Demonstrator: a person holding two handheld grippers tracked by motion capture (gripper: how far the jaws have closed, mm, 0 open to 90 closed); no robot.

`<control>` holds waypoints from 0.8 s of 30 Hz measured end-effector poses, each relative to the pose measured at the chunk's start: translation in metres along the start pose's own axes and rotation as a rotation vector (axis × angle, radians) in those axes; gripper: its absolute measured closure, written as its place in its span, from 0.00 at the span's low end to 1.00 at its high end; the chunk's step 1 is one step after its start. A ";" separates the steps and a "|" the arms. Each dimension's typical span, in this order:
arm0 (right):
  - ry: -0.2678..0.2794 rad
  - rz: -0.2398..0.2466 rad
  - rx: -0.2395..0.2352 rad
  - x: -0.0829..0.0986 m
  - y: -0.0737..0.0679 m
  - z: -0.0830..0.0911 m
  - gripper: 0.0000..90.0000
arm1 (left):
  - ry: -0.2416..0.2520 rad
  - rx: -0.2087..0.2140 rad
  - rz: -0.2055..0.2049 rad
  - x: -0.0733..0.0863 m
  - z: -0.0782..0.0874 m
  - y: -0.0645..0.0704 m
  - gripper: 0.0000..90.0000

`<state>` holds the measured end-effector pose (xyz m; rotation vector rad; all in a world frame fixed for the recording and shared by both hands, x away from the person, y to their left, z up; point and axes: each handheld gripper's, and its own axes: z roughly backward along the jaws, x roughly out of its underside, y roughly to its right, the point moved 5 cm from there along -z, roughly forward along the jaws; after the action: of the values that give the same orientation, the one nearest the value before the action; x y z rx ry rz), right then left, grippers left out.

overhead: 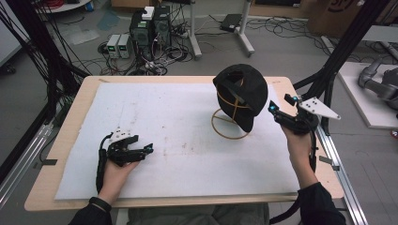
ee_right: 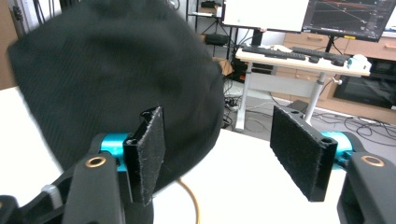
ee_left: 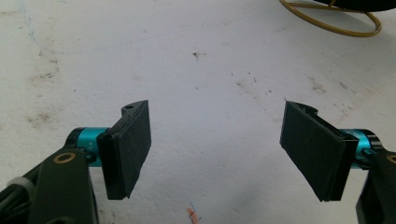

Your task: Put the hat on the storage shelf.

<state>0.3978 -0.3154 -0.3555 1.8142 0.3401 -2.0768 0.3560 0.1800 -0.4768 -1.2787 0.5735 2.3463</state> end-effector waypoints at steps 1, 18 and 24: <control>-0.002 -0.007 -0.005 0.008 -0.002 0.003 0.37 | -0.002 0.001 0.000 0.000 0.000 0.000 0.28; -0.219 -0.056 -0.069 0.093 -0.008 0.001 0.36 | -0.002 -0.003 -0.008 0.000 0.000 0.001 0.27; -0.271 -0.069 -0.080 0.105 -0.005 -0.001 0.36 | -0.019 -0.013 -0.007 0.000 -0.002 0.000 0.27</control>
<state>0.3851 -0.3220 -0.4597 1.4703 0.4097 -2.2859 0.3571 0.1786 -0.4780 -1.2613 0.5477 2.3580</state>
